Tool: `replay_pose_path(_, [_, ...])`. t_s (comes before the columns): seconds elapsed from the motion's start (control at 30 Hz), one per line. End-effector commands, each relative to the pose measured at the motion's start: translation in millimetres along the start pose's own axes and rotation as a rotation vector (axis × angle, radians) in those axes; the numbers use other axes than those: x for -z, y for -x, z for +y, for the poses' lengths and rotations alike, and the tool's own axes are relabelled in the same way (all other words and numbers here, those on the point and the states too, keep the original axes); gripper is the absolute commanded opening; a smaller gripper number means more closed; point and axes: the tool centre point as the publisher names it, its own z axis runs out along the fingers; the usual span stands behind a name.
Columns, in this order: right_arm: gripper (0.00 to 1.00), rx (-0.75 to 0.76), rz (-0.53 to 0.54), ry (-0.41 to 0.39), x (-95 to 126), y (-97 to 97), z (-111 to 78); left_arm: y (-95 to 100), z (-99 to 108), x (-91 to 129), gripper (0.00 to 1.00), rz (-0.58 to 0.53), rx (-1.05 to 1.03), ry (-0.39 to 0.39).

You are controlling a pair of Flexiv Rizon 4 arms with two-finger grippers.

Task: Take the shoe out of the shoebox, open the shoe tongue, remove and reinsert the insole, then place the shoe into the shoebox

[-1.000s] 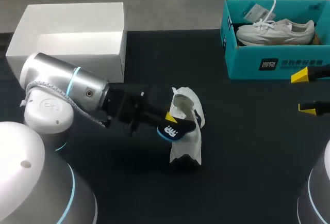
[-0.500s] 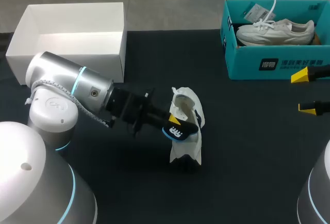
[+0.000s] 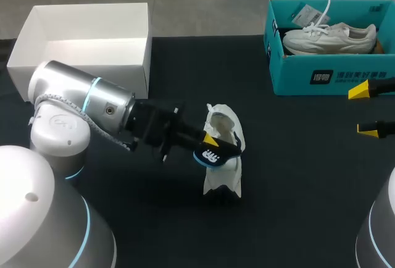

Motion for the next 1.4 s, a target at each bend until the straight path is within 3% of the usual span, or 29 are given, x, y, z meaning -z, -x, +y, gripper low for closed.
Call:
replay_pose_path(0.03, [1.00,-0.002,-0.003,0.007,1,0.1,-4.2,-1.5,-8,7,0.00,-0.004,0.001,0.001])
replay_pose_path(0.53, [1.00,-0.002,-0.003,0.007,1,0.1,-4.2,2.6,-7,-30,0.00,-0.031,0.012,-0.028])
replay_pose_path(0.83, [1.00,-0.002,-0.003,0.007,1,0.1,-4.2,-2.3,14,-44,0.00,0.000,0.029,0.029])
replay_pose_path(1.27, [1.00,-0.002,-0.003,0.007,1,0.1,-4.2,-8.6,30,-36,0.00,0.019,0.020,0.096])
replay_pose_path(1.4, [1.00,-0.002,-0.003,0.007,1,0.1,-4.2,-4.3,23,-24,0.00,0.006,0.029,0.097])
